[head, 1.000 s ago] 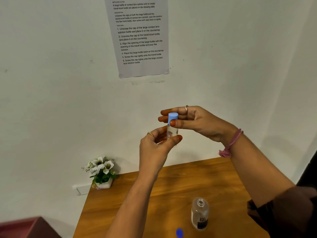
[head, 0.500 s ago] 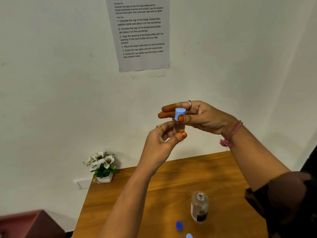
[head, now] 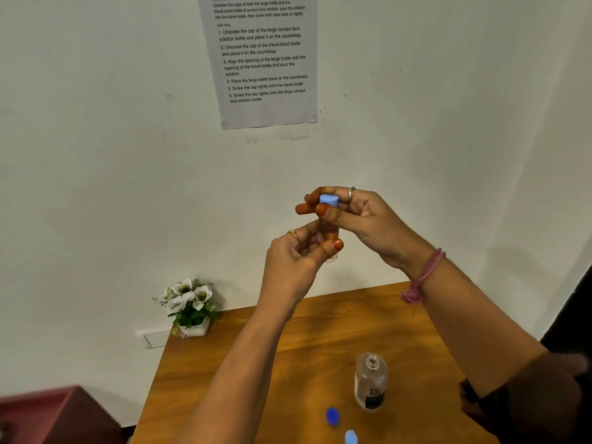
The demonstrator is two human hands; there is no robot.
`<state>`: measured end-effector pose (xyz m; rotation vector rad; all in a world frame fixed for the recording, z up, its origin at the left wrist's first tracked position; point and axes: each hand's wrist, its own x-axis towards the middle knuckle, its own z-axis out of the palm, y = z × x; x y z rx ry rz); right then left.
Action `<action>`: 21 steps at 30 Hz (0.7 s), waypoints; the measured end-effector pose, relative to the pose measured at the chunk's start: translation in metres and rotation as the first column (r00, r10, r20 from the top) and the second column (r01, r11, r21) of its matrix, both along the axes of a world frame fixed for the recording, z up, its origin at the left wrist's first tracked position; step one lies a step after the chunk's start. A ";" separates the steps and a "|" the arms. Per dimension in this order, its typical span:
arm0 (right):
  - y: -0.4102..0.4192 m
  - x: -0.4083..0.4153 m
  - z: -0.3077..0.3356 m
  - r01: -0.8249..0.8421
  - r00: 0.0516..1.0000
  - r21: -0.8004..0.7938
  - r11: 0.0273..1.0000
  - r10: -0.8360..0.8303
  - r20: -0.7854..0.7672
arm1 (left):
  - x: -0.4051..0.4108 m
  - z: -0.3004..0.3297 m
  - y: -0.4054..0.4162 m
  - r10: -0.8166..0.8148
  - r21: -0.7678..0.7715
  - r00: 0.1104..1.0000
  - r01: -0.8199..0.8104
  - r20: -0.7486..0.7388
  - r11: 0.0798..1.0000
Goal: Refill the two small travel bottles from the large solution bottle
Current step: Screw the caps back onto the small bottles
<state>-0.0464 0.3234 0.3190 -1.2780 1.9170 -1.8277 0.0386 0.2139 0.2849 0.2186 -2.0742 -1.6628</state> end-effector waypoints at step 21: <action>-0.003 0.011 -0.012 0.104 0.994 0.006 0.995 -0.104 0.026 | -0.001 -0.013 0.004 0.081 0.062 0.996 -0.079 -0.027 0.995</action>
